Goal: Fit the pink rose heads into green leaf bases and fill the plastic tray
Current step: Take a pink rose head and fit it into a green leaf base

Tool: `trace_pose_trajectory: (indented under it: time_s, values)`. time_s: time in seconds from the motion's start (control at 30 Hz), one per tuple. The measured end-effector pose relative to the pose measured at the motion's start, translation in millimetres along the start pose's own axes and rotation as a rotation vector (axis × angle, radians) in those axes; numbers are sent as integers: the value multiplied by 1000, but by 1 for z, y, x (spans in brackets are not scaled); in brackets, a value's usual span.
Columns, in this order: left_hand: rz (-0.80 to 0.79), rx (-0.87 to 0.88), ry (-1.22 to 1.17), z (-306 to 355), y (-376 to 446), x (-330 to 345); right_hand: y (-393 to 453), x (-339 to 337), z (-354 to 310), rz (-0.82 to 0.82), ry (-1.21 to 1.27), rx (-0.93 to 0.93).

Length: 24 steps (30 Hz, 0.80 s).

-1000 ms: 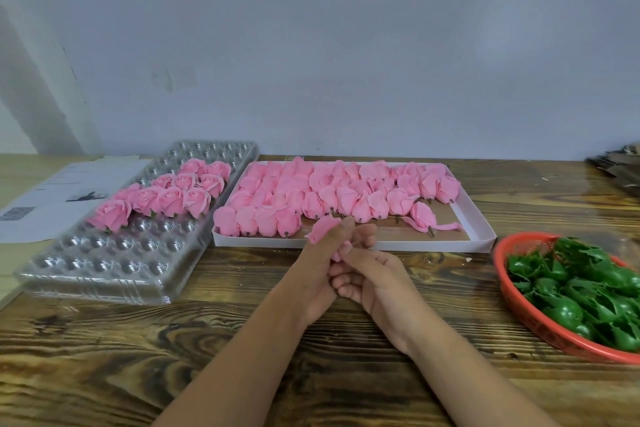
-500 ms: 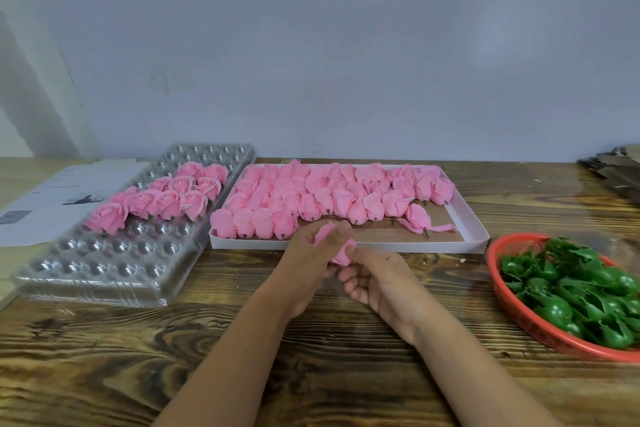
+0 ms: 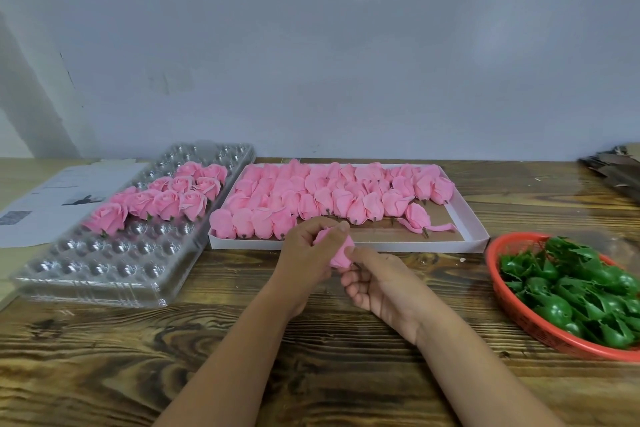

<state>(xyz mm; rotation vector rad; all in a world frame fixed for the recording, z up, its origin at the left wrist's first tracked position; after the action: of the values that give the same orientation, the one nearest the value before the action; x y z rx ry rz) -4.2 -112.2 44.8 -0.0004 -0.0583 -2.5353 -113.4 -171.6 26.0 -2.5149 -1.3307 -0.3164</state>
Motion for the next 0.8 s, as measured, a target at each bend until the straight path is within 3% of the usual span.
trace_pose_trajectory:
  time_s: [0.3, 0.8]
  values:
    - [3, 3, -55, 2, -1, 2, 1, -2, 1, 17, 24, 14]
    - [188, -36, -8, -6, 1, -6, 5, -7, 8, -5, -60, 33]
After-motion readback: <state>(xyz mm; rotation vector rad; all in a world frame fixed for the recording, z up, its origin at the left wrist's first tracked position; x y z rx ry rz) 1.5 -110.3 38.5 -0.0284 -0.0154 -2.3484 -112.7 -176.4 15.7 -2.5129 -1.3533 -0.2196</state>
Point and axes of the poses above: each hand's wrist, its own y-axis towards the middle knuckle, its own x-axis out of the palm, z = x × y, the point moved 6 cm from there along y, towards the middle knuckle, and after that the axes turned 10 degrees about -x, right-handed, at the moved point
